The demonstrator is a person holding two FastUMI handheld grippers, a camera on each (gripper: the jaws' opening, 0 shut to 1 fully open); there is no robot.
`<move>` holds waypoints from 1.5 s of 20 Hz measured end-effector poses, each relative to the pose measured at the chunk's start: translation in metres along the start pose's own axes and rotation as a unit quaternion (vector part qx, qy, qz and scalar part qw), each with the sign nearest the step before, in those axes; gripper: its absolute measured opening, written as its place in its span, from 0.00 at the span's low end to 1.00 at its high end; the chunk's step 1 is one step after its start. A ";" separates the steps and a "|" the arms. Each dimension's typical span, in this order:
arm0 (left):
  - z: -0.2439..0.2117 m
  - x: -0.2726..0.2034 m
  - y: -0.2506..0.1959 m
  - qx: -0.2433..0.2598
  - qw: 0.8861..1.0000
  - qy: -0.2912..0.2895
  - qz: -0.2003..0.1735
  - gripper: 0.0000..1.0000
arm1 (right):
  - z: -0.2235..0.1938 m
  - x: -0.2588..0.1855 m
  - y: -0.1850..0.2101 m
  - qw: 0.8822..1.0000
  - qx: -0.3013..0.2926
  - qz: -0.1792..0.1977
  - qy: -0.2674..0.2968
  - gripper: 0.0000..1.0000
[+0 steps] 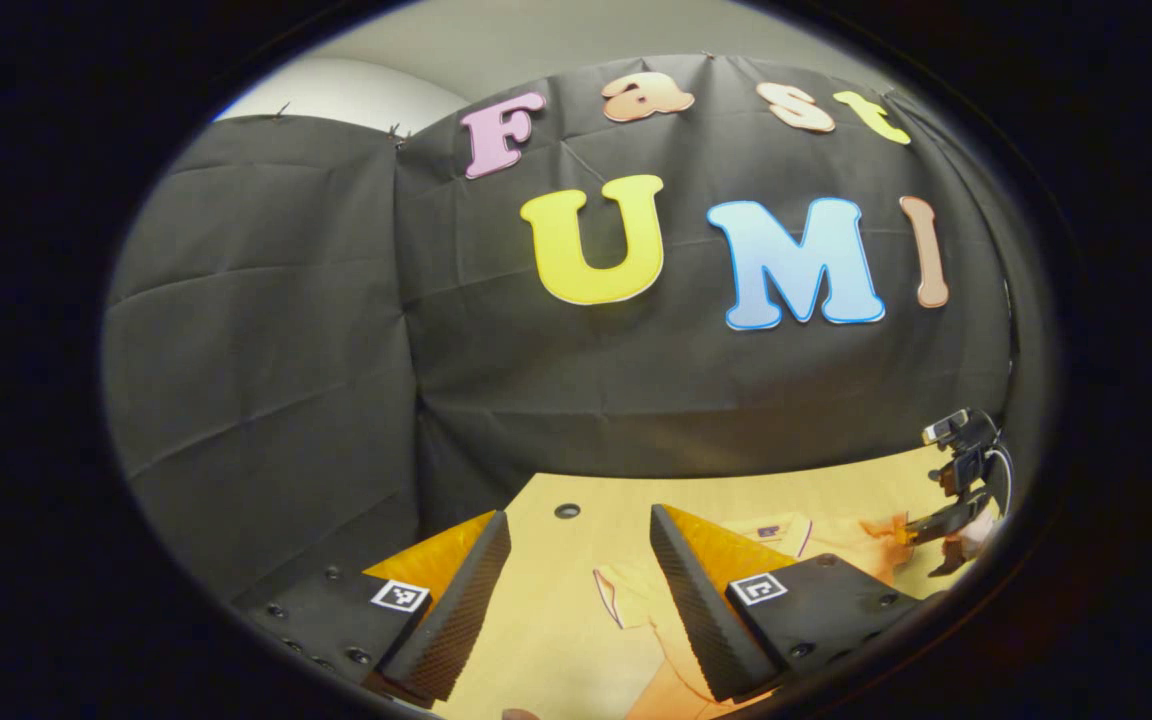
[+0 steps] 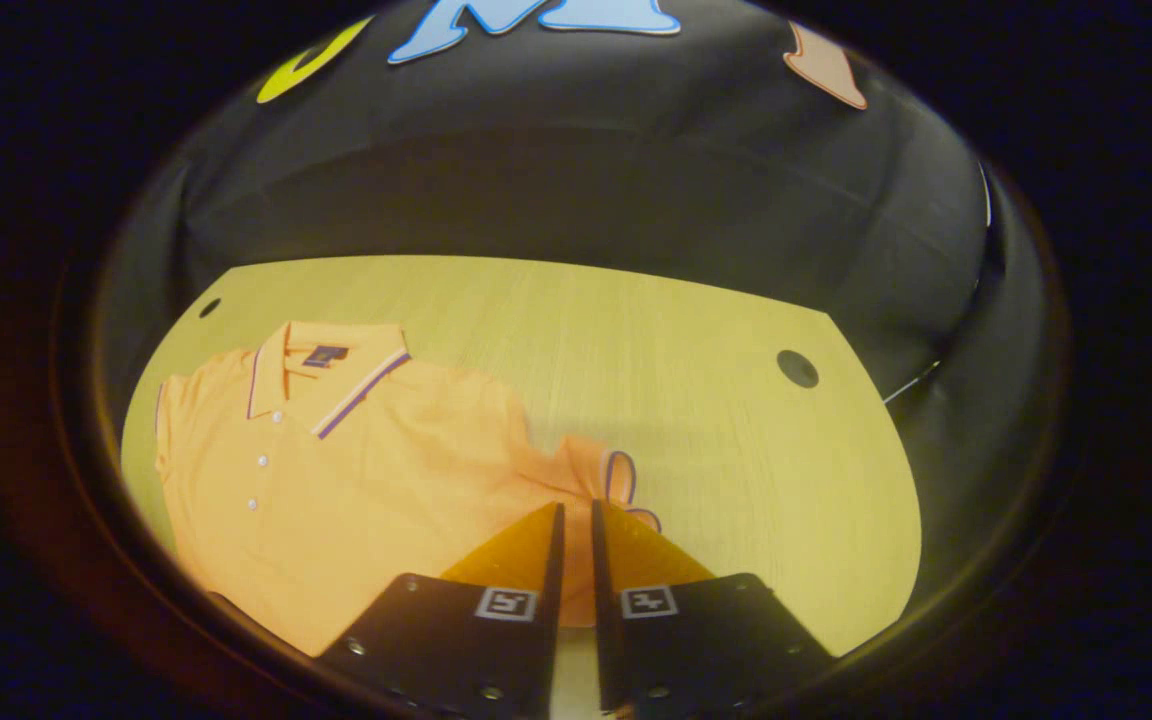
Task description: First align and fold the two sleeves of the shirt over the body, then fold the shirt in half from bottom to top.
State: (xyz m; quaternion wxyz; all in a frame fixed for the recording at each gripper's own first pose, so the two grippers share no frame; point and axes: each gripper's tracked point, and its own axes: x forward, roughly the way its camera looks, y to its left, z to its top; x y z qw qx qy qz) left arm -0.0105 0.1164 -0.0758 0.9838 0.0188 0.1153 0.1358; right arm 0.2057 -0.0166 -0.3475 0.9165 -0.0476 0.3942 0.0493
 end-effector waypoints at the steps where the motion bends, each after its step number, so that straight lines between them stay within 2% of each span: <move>1: -0.002 0.000 0.002 -0.001 1.000 0.002 0.002 0.96 | 0.003 0.002 -0.005 1.000 0.006 -0.003 -0.002 0.52; 2: -0.005 0.000 0.003 -0.001 1.000 0.004 0.004 0.96 | 0.003 0.004 -0.009 1.000 0.012 -0.008 -0.002 0.60; 3: -0.006 0.000 0.003 -0.001 1.000 0.006 0.006 0.96 | 0.002 0.007 -0.012 1.000 0.017 -0.010 0.003 0.60; 9: -0.009 -0.003 0.006 0.016 1.000 0.009 0.014 0.94 | 0.004 0.035 -0.023 0.999 0.019 -0.019 0.019 0.60; 11: -0.010 -0.003 0.006 0.020 1.000 0.013 0.017 0.96 | -0.003 0.041 -0.024 0.998 0.038 -0.015 0.040 0.60; 14: -0.011 -0.003 0.005 0.026 0.999 0.014 0.021 0.94 | 0.003 0.044 -0.023 0.997 0.068 -0.012 0.032 0.60; 16: -0.009 -0.001 0.002 0.028 0.999 0.012 0.021 0.96 | 0.006 0.049 -0.014 0.998 0.053 0.002 0.020 0.51; 17: -0.009 0.000 0.000 0.029 0.999 0.011 0.021 0.96 | 0.007 0.051 -0.010 0.999 0.044 0.003 0.017 0.29; 18: -0.009 0.001 -0.001 0.030 0.999 0.011 0.020 0.96 | 0.008 0.049 -0.008 0.999 0.035 -0.006 0.014 0.21; 19: -0.009 0.001 -0.003 0.032 0.999 0.011 0.018 0.96 | 0.009 0.050 -0.007 1.000 0.025 -0.010 0.013 0.08; 23: -0.005 0.003 -0.010 0.034 0.999 0.006 0.011 0.92 | 0.013 0.047 0.004 0.999 0.038 0.004 0.017 0.08; 24: -0.005 0.003 -0.011 0.035 0.999 0.005 0.009 0.96 | 0.019 0.043 0.007 0.999 0.043 0.010 0.009 0.08; 25: -0.004 0.004 -0.013 0.035 0.999 0.004 0.006 0.96 | 0.027 0.038 0.014 0.999 0.044 0.017 -0.002 0.08; 26: -0.003 0.004 -0.014 0.035 0.999 0.002 0.004 0.92 | 0.033 0.030 0.023 0.999 0.039 0.027 -0.013 0.08; 30: -0.003 0.008 -0.020 0.032 0.999 0.000 -0.005 0.94 | 0.049 0.002 0.080 0.996 -0.005 0.079 -0.041 0.08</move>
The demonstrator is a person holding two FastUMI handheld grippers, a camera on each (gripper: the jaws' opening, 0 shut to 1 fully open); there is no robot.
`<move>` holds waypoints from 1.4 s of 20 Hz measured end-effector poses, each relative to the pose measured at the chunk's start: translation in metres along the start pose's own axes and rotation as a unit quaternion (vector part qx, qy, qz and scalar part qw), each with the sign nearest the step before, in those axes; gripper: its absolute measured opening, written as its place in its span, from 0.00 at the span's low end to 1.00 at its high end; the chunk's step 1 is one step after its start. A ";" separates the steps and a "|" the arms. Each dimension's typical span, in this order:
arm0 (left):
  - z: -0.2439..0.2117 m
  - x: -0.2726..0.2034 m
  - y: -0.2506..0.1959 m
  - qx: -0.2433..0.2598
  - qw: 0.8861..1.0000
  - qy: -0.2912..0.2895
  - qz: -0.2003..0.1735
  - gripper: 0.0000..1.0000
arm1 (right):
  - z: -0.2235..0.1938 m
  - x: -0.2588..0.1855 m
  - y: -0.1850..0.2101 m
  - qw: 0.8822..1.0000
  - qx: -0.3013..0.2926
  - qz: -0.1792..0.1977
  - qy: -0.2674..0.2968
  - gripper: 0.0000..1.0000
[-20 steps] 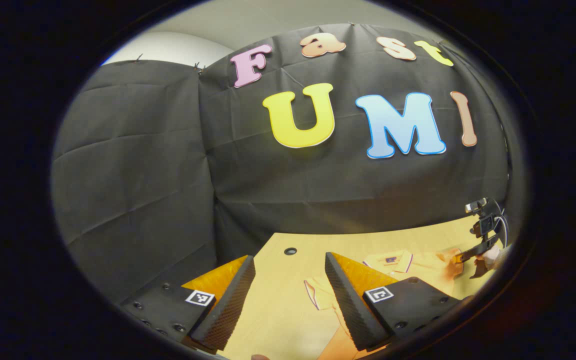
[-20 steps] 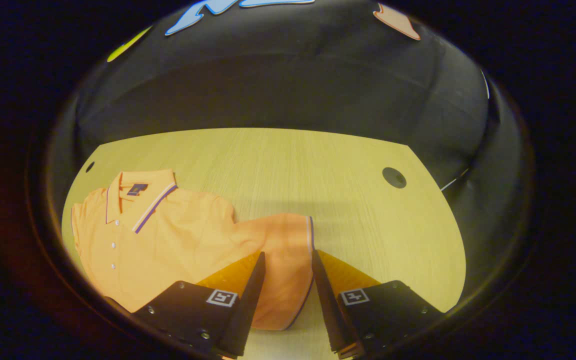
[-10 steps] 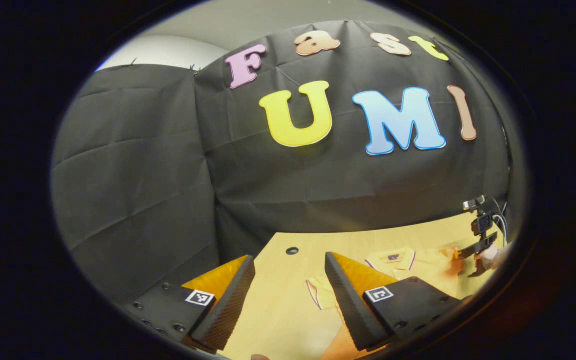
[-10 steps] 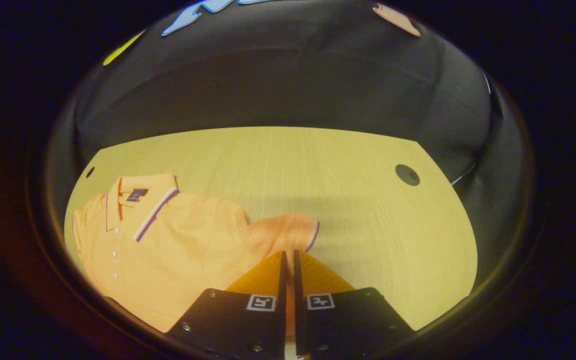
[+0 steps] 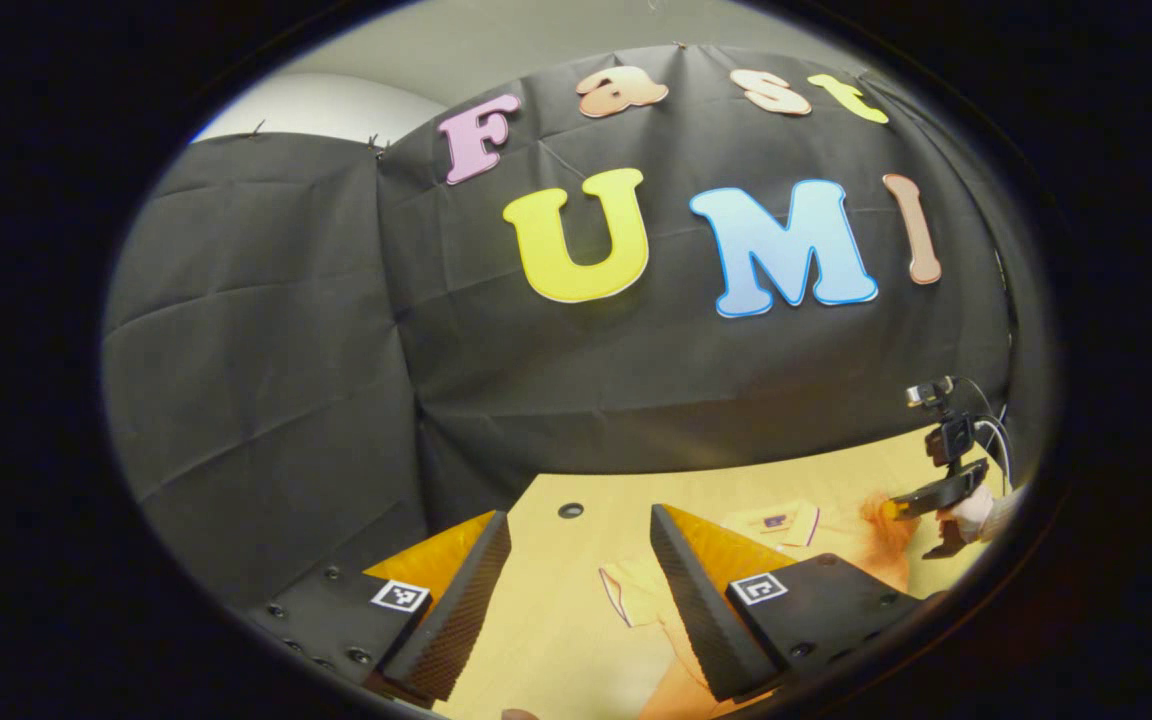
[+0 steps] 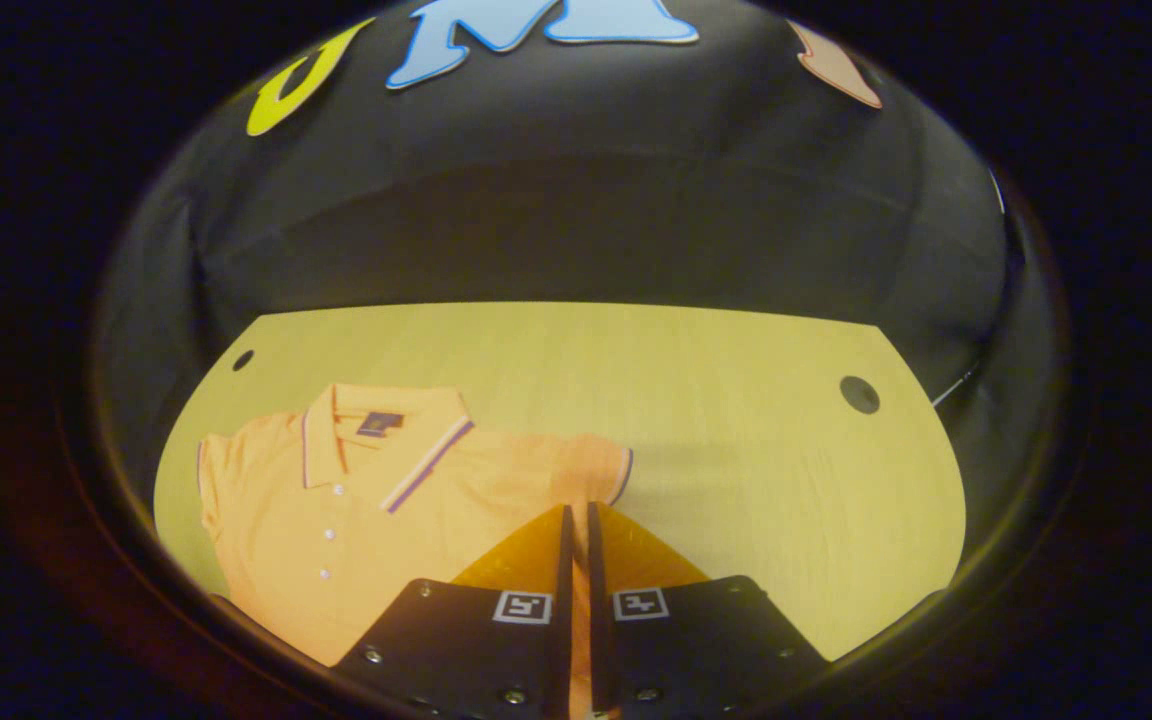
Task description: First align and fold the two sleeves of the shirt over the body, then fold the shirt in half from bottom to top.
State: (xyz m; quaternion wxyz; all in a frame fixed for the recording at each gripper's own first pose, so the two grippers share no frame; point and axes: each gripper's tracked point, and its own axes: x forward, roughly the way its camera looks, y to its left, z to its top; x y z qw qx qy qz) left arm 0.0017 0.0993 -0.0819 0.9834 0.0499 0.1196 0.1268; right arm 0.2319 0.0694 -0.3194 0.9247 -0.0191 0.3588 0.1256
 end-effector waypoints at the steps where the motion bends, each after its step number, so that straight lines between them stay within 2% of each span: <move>1: 0.001 0.000 0.000 -0.002 1.000 -0.001 -0.002 0.96 | 0.001 -0.002 0.018 1.000 -0.008 0.016 0.000 0.08; 2: 0.000 0.000 0.000 -0.004 1.000 -0.001 -0.002 0.94 | 0.000 -0.002 0.034 0.999 -0.015 0.029 0.001 0.08; 4: -0.003 -0.002 0.006 -0.010 1.000 0.000 0.000 0.96 | -0.006 0.002 0.056 0.998 -0.034 0.042 0.009 0.08; 9: -0.014 -0.005 0.029 -0.028 0.999 0.009 0.014 0.92 | -0.019 0.010 0.088 0.997 -0.053 0.052 0.031 0.08; 11: -0.018 -0.005 0.035 -0.032 0.999 0.013 0.017 0.91 | -0.019 0.012 0.094 0.997 -0.052 0.052 0.032 0.15; 13: -0.022 -0.002 0.039 -0.035 0.999 0.015 0.018 0.92 | -0.016 0.010 0.097 0.997 -0.049 0.048 0.030 0.27; 14: -0.024 0.000 0.040 -0.037 0.999 0.016 0.017 0.92 | -0.012 0.008 0.097 0.997 -0.048 0.045 0.027 0.27; 16: -0.029 0.006 0.039 -0.042 0.999 0.019 0.010 0.94 | -0.006 -0.001 0.099 0.998 -0.044 0.042 0.017 0.39; 20: -0.050 0.034 0.028 -0.055 0.998 0.030 -0.008 0.96 | 0.012 -0.028 0.103 0.998 -0.046 0.046 -0.011 0.45; 21: -0.056 0.044 0.024 -0.057 0.998 0.034 -0.012 0.94 | 0.017 -0.036 0.104 0.998 -0.049 0.048 -0.018 0.45; 22: -0.064 0.054 0.020 -0.059 0.997 0.038 -0.017 0.96 | 0.020 -0.045 0.105 0.997 -0.050 0.048 -0.026 0.45; 25: -0.089 0.089 0.007 -0.053 0.996 0.058 -0.034 0.96 | 0.030 -0.069 0.111 0.996 -0.046 0.055 -0.044 0.43; 26: -0.100 0.102 0.002 -0.047 0.996 0.064 -0.040 0.94 | 0.032 -0.079 0.114 0.996 -0.044 0.057 -0.049 0.45; 28: -0.118 0.125 -0.010 -0.040 0.995 0.078 -0.054 0.96 | 0.036 -0.094 0.118 0.996 -0.036 0.059 -0.061 0.45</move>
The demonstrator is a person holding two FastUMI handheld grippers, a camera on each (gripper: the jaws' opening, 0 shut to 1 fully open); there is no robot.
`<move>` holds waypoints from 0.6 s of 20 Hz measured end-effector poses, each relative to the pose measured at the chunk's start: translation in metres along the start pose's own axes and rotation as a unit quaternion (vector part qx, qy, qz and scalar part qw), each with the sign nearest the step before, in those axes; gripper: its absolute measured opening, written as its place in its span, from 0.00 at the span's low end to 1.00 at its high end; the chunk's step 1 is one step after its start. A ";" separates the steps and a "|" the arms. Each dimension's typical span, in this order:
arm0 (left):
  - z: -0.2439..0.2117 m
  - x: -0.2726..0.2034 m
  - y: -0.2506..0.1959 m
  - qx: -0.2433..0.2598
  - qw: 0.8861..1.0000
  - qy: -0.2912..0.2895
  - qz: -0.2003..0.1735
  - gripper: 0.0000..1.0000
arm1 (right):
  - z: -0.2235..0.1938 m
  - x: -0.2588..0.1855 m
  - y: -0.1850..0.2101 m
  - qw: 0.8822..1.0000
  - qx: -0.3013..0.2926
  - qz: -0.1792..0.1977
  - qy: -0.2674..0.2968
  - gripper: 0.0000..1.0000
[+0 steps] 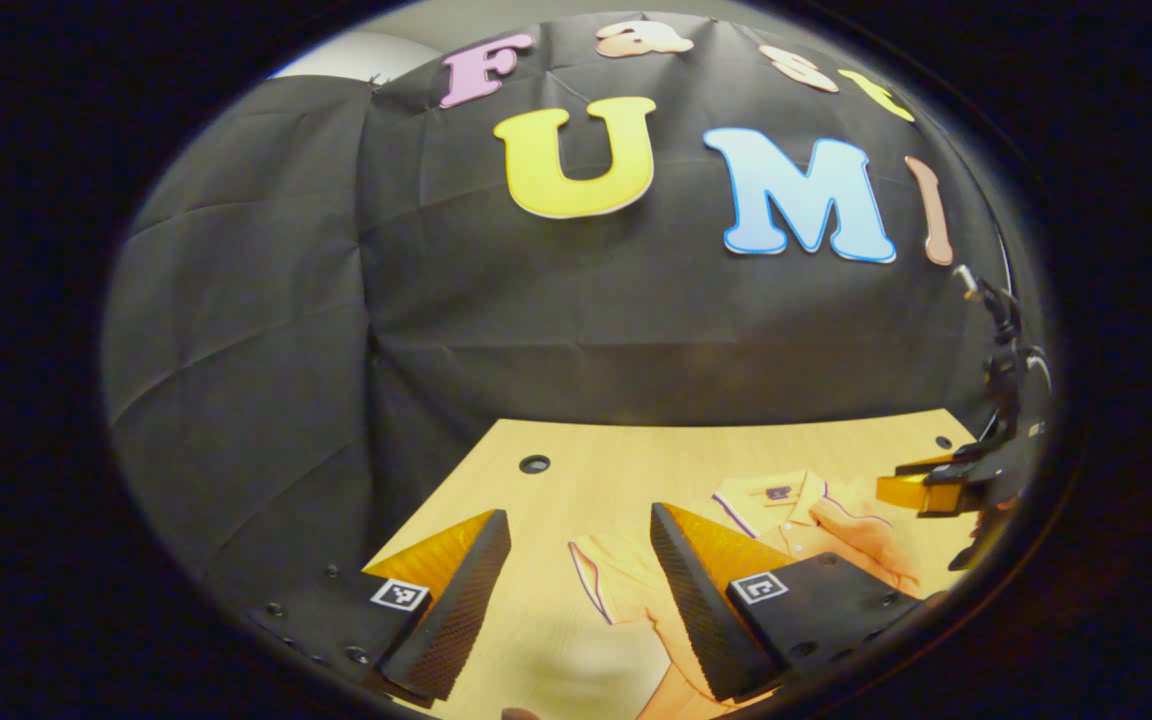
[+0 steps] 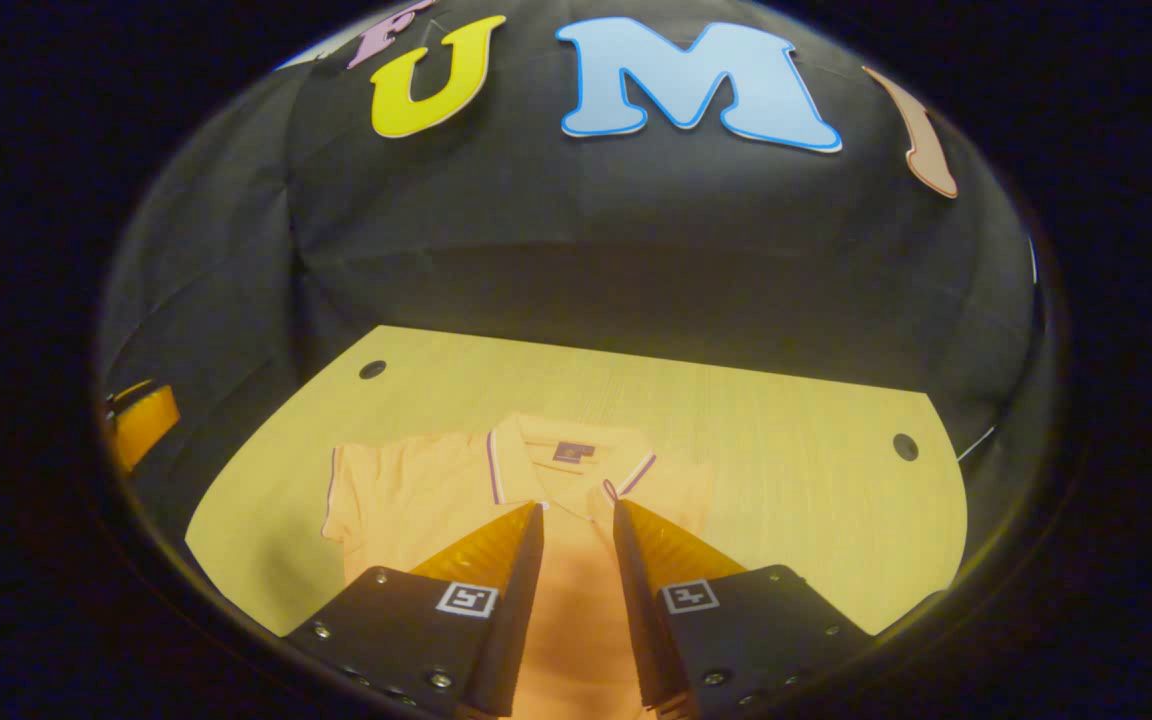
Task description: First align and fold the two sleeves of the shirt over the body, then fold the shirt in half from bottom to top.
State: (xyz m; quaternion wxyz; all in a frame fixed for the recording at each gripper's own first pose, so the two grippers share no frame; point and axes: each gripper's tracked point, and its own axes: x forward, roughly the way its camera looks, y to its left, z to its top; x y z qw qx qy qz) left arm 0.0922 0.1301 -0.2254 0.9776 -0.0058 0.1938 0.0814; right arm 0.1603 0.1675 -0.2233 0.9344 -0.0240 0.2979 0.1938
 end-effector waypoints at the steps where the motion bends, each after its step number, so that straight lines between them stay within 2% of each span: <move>1: -0.008 0.012 -0.004 0.002 1.000 0.008 -0.005 0.96 | 0.003 -0.007 0.003 1.000 0.005 0.001 -0.004 0.45; 6: -0.063 0.068 -0.020 0.006 0.998 0.062 -0.025 0.96 | 0.015 -0.040 0.005 0.999 0.033 -0.008 -0.023 0.45; 7: -0.076 0.078 -0.023 0.007 0.997 0.076 -0.026 0.94 | 0.015 -0.046 0.001 0.999 0.036 -0.013 -0.024 0.45; 8: -0.091 0.084 -0.022 0.007 0.995 0.092 -0.025 0.96 | 0.014 -0.052 -0.003 0.999 0.038 -0.020 -0.025 0.45; 11: -0.136 0.105 -0.027 0.005 0.990 0.137 -0.022 0.94 | 0.013 -0.070 -0.022 0.998 0.040 -0.046 -0.026 0.45; 12: -0.149 0.111 -0.027 0.007 0.988 0.152 -0.019 0.97 | 0.010 -0.073 -0.030 0.997 0.041 -0.054 -0.023 0.45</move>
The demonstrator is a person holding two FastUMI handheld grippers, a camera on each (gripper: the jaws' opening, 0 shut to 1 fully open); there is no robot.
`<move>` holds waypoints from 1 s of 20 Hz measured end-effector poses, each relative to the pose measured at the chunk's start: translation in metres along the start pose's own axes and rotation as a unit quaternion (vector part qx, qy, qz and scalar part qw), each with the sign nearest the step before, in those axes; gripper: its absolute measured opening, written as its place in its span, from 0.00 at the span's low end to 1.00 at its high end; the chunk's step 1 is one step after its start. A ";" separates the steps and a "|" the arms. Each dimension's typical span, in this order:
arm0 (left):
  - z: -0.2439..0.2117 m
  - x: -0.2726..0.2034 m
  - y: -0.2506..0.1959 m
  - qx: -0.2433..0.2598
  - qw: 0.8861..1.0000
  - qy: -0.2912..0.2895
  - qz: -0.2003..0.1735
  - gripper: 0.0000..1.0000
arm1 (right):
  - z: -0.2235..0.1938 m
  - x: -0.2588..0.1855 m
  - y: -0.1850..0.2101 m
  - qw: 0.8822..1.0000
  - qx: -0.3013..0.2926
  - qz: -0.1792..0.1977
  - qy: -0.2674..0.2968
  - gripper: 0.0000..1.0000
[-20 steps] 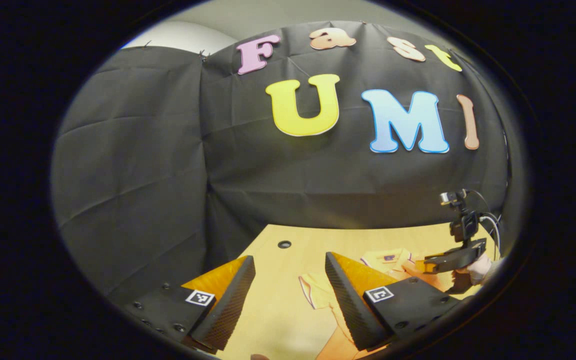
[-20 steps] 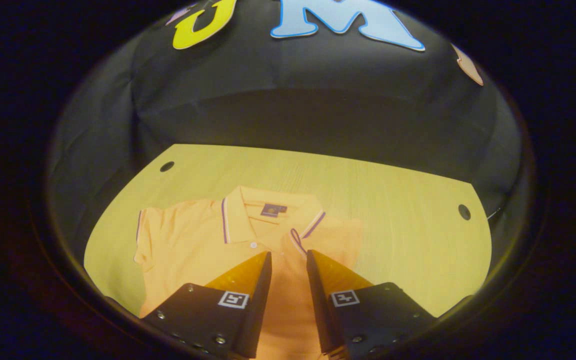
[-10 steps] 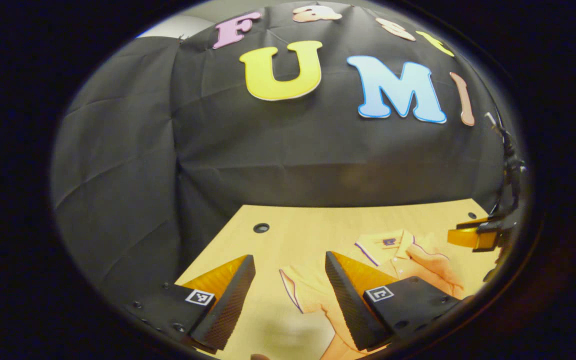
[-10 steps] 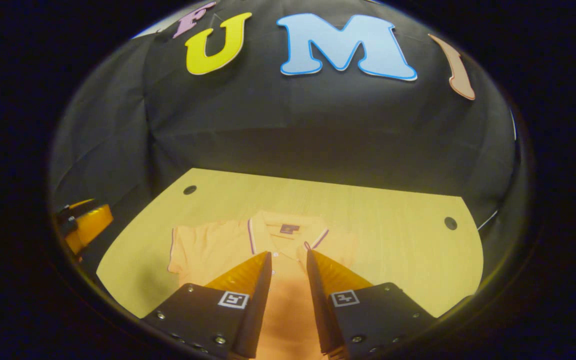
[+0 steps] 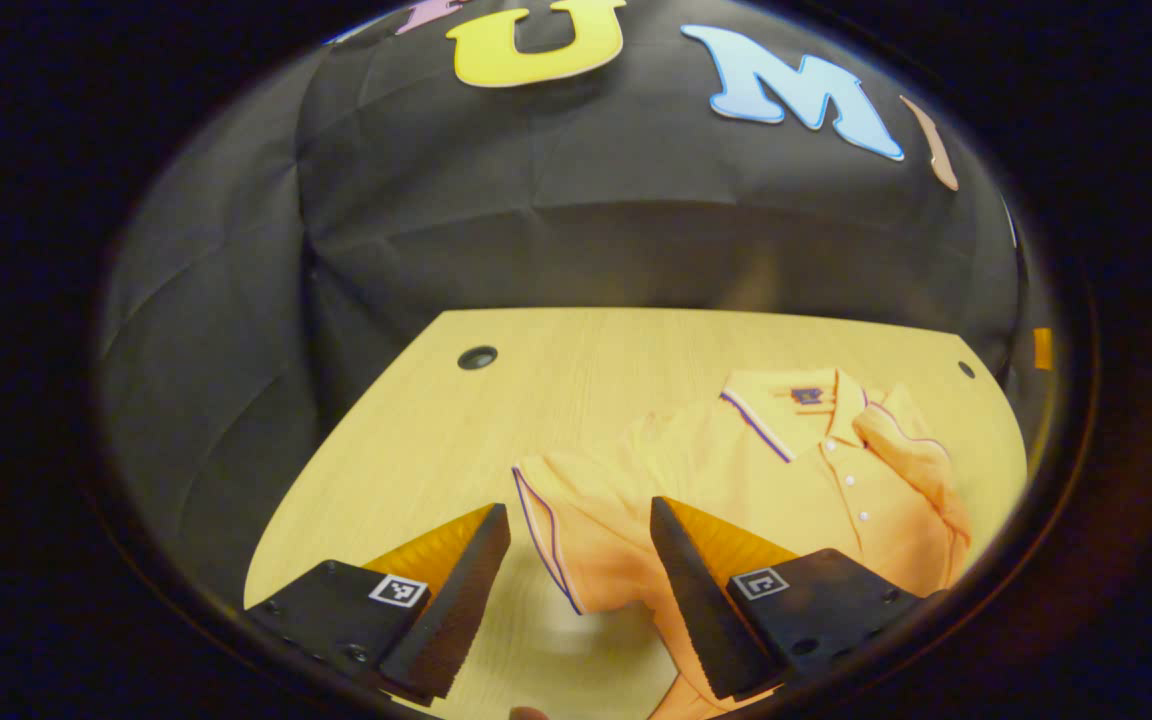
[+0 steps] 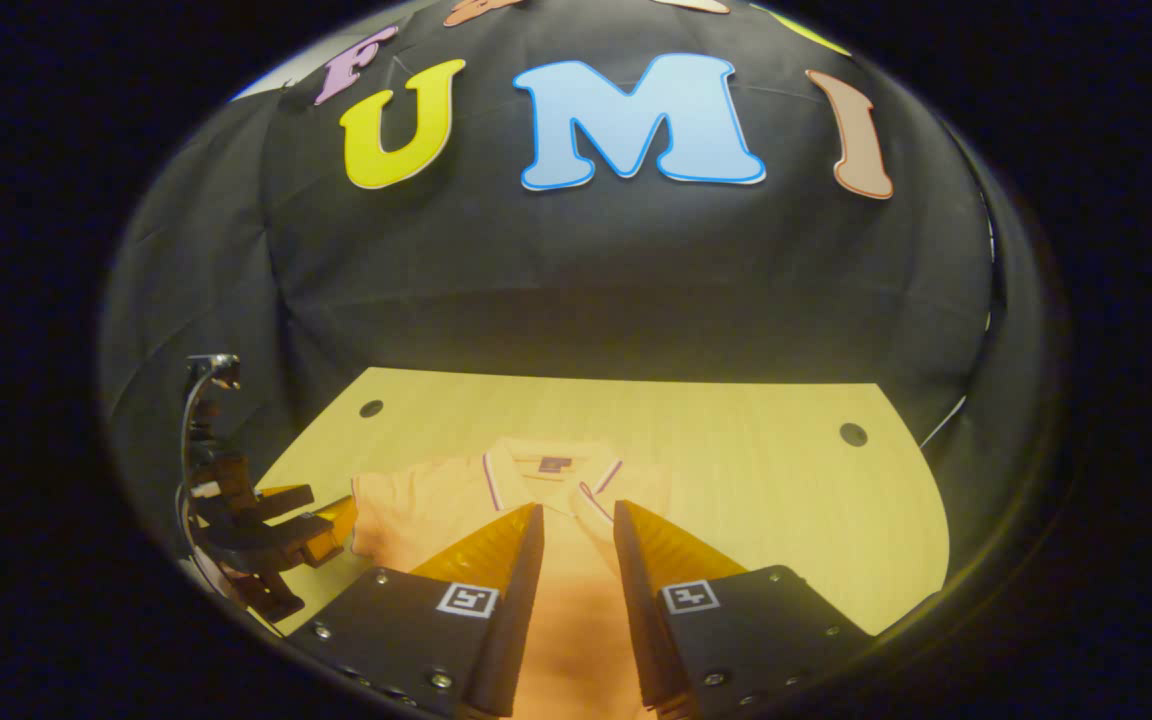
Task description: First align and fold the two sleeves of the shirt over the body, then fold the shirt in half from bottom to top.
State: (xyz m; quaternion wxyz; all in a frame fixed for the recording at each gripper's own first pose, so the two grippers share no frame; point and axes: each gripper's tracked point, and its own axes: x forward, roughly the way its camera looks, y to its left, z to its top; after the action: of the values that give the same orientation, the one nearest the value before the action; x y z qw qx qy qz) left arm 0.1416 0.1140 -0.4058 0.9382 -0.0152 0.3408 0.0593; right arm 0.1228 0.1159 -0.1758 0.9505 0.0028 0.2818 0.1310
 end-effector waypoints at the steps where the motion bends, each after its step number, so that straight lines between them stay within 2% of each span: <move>1: -0.006 0.009 0.000 0.001 1.000 0.009 0.001 0.97 | -0.001 -0.004 -0.009 1.000 0.000 -0.011 0.002 0.45; 6: -0.031 0.034 -0.004 -0.013 0.999 0.038 0.000 0.96 | -0.006 -0.020 -0.044 0.998 0.000 -0.055 0.011 0.45; 8: -0.037 0.037 -0.003 -0.020 0.999 0.046 0.001 0.94 | -0.008 -0.023 -0.051 0.998 -0.002 -0.066 0.013 0.45; 9: -0.040 0.038 -0.003 -0.024 0.998 0.050 -0.001 0.97 | -0.008 -0.024 -0.053 0.998 -0.001 -0.069 0.014 0.45; 11: -0.040 0.039 -0.006 -0.036 0.998 0.048 -0.009 0.95 | -0.009 -0.025 -0.055 0.997 0.002 -0.072 0.016 0.45; 12: -0.043 0.040 -0.010 -0.036 0.998 0.050 -0.010 0.91 | -0.009 -0.024 -0.055 0.997 0.003 -0.072 0.018 0.45; 16: -0.040 0.041 -0.017 -0.038 0.998 0.048 -0.022 0.43 | -0.011 -0.023 -0.051 0.997 0.004 -0.070 0.021 0.45; 18: -0.040 0.040 -0.019 -0.036 0.998 0.050 -0.023 0.27 | -0.012 -0.023 -0.049 0.997 0.006 -0.068 0.023 0.45; 20: -0.036 0.039 -0.021 -0.023 0.998 0.048 -0.020 0.27 | -0.014 -0.024 -0.050 0.997 0.008 -0.068 0.025 0.43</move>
State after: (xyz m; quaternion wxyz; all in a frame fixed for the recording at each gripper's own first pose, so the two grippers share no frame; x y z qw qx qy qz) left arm 0.1507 0.0949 -0.4590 0.9212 -0.0460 0.3835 0.0476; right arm 0.1084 0.0608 -0.1783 0.9496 -0.0122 0.3065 0.0642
